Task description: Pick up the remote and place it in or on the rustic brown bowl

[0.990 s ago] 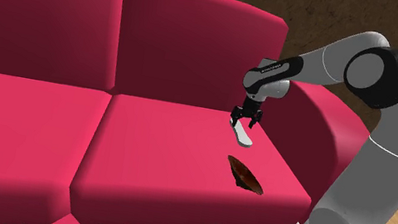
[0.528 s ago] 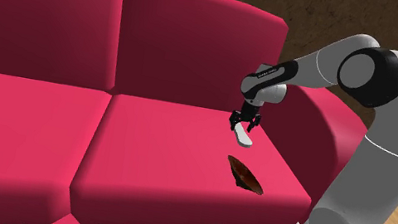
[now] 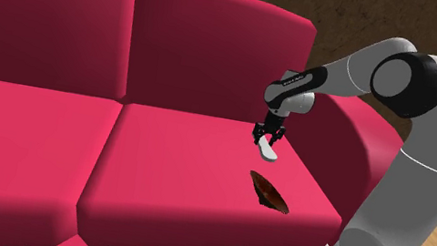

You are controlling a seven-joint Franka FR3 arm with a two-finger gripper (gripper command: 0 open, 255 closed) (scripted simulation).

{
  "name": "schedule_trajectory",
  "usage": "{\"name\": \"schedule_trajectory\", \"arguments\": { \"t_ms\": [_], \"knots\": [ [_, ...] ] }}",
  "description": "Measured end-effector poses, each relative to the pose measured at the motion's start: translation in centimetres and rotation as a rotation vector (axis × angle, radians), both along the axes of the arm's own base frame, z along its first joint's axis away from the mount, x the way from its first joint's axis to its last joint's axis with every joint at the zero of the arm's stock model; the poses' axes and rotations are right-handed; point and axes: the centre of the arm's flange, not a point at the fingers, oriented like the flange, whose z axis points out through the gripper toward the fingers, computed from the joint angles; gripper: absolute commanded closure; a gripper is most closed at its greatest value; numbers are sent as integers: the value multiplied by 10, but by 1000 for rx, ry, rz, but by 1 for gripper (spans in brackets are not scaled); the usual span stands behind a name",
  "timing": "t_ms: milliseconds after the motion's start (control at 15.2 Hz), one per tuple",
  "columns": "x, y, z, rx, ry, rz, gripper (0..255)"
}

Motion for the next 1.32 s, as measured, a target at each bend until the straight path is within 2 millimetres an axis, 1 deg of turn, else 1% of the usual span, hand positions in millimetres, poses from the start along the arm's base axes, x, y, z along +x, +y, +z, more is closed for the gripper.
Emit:
{"name": "schedule_trajectory", "arguments": {
  "t_ms": [462, 1056, 1188, 1320],
  "knots": [
    [0, 0, 2, 0, 0, 0, 255],
    [0, 1, 45, 0, 0, 0, 255],
    [0, 1, 59, 0, 0, 0, 255],
    [0, 1, 68, 0, 0, 0, 255]
  ]
}}
